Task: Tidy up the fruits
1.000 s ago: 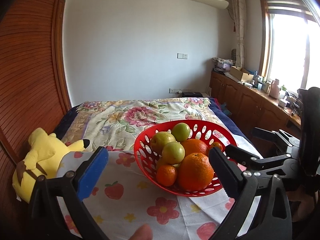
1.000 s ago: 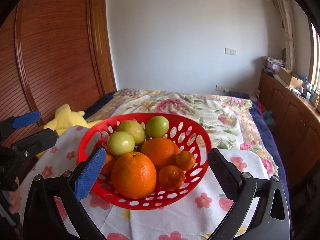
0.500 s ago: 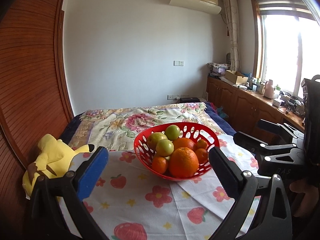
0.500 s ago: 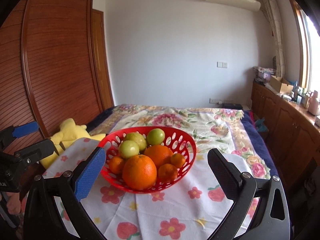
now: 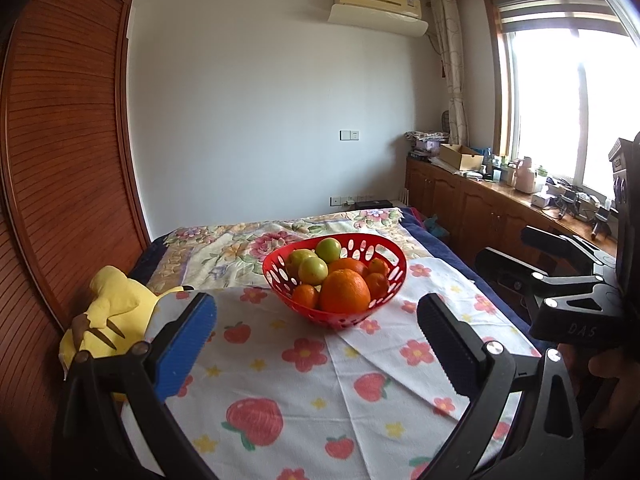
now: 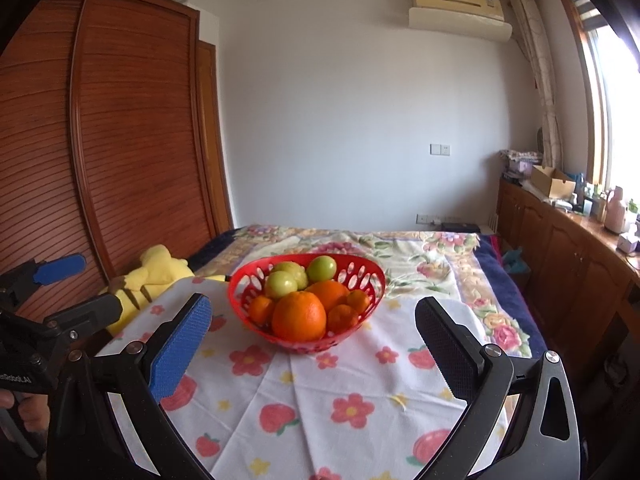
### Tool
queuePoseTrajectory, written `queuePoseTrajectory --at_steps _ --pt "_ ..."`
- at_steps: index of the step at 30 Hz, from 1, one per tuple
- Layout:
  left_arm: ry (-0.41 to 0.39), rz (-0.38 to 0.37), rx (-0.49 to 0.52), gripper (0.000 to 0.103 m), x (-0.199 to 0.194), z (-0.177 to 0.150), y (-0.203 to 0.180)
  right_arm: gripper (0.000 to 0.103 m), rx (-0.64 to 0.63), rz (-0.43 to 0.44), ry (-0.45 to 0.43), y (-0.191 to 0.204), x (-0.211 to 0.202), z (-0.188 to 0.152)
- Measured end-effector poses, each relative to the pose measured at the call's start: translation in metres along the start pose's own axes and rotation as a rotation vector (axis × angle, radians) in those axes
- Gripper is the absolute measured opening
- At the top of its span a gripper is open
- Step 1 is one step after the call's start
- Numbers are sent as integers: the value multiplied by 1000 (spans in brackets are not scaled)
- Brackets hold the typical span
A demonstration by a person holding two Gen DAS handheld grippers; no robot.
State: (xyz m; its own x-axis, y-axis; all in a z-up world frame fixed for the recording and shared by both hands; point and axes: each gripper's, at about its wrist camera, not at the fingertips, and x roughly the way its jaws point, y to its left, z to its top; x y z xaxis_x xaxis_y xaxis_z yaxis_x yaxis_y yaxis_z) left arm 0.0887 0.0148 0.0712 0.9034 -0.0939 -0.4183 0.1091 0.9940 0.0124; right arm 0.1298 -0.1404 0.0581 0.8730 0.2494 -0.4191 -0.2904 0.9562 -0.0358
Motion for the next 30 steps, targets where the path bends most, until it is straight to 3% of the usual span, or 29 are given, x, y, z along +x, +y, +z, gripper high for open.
queuePoseTrajectory --at_steps 12,30 --pt "-35 18 11 101 -50 -22 -15 103 17 -34 -52 5 -58 -23" --pt "-31 33 -22 101 -82 -49 -15 103 -2 -52 -56 16 -96 -49"
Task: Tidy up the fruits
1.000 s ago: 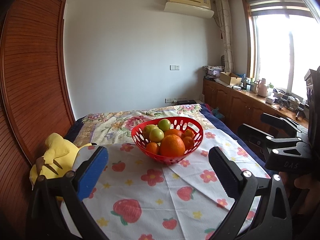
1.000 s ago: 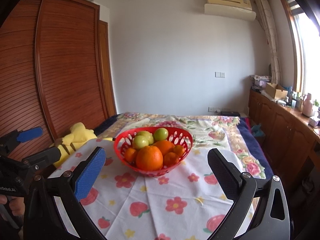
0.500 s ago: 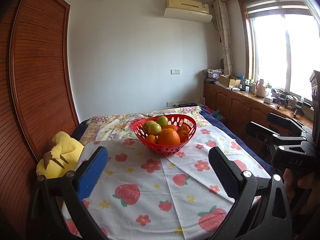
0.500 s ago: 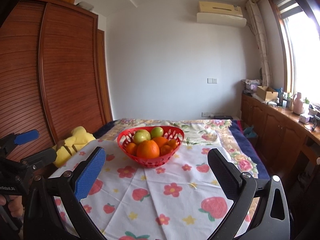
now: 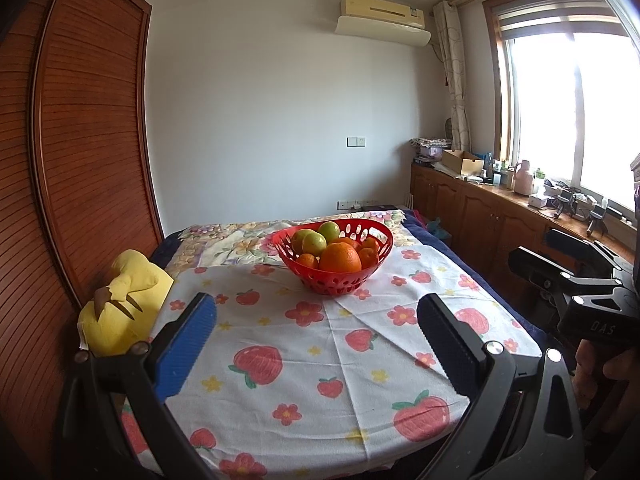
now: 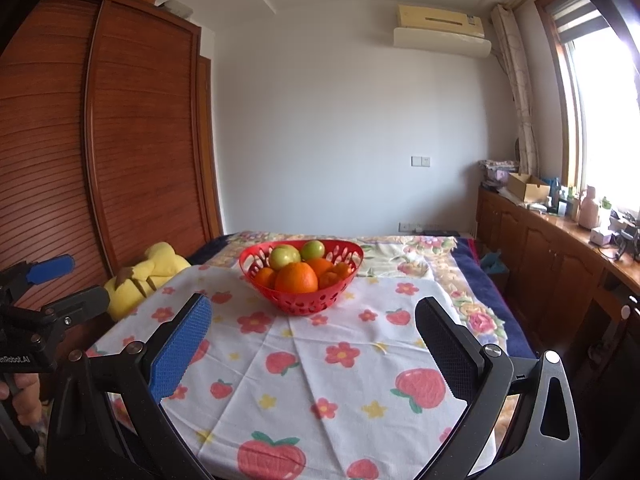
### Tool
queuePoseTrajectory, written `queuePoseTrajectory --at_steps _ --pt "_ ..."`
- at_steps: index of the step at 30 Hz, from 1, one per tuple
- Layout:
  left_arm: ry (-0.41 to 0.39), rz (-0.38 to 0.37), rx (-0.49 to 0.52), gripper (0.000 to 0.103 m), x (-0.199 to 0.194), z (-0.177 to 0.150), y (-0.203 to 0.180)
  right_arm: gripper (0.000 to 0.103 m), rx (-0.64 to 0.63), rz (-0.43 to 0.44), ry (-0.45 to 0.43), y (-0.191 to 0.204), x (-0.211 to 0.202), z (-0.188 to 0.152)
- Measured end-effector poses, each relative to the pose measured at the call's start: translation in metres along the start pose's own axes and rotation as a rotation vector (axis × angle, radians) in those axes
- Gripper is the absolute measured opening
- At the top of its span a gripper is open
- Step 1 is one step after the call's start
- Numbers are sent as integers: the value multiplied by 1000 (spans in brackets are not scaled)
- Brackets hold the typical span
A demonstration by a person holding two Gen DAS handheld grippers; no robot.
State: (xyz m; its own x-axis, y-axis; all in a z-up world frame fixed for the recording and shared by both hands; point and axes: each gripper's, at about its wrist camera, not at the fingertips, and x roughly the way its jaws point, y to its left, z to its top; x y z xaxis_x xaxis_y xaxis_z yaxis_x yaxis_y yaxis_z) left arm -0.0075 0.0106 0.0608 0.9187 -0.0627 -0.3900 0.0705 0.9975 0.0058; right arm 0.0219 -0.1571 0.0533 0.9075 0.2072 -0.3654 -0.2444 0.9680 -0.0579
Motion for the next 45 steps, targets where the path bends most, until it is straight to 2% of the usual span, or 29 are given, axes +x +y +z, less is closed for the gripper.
queuePoseTrajectory --at_steps 45 --pt "4 -1 -11 101 -13 -5 0 103 10 -4 1 -1 -10 -4"
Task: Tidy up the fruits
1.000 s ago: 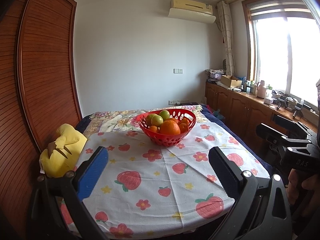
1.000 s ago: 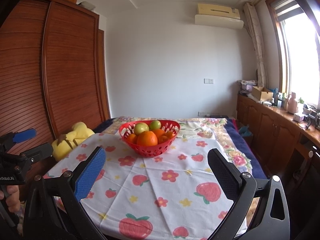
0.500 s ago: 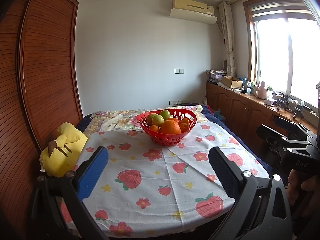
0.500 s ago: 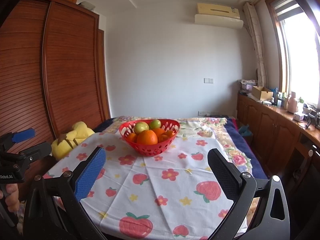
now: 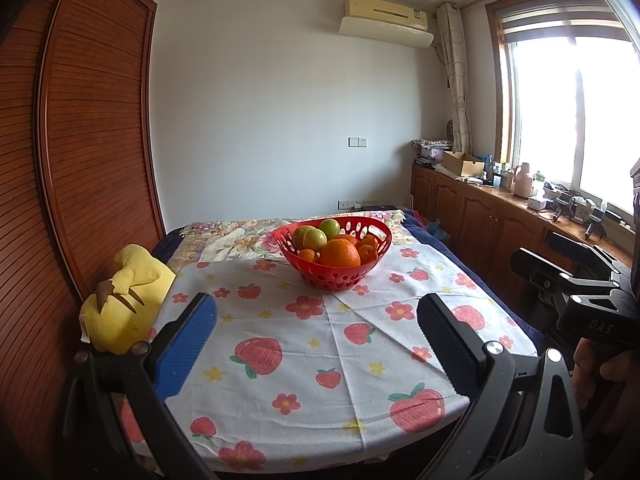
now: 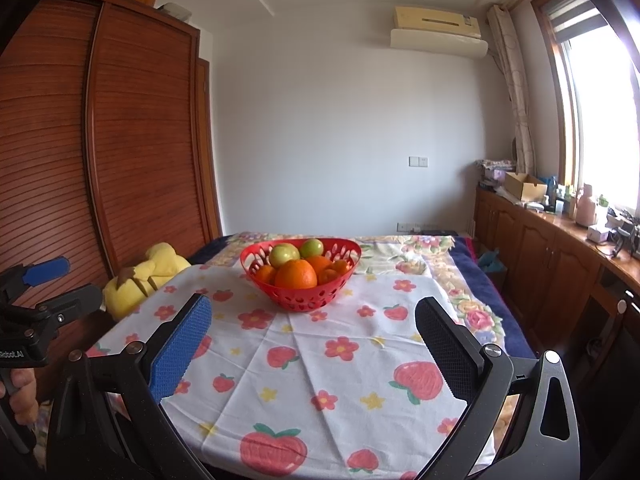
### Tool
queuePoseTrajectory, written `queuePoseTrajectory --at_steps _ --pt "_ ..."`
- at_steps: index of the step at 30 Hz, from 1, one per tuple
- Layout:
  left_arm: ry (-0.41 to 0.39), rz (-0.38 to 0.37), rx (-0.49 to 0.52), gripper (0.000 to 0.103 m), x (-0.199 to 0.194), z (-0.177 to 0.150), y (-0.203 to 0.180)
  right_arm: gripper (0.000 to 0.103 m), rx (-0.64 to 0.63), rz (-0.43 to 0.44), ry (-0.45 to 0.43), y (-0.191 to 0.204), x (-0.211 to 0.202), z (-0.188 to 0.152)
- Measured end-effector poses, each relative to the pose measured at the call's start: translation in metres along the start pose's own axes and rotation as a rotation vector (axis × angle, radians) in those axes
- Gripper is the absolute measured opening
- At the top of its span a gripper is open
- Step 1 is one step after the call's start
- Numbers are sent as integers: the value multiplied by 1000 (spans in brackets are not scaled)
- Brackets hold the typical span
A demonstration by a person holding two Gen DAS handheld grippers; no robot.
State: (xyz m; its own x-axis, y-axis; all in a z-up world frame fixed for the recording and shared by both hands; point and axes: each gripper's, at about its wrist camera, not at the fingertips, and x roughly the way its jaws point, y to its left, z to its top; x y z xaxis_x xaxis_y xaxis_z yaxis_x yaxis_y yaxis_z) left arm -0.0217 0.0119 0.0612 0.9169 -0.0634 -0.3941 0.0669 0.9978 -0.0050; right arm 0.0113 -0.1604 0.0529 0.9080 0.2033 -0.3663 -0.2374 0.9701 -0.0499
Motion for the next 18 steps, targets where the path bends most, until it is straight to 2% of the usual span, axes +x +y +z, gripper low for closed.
queuePoseTrajectory --at_steps 18 --pt "-4 2 -1 101 -3 0 1 103 0 1 1 1 -1 -1"
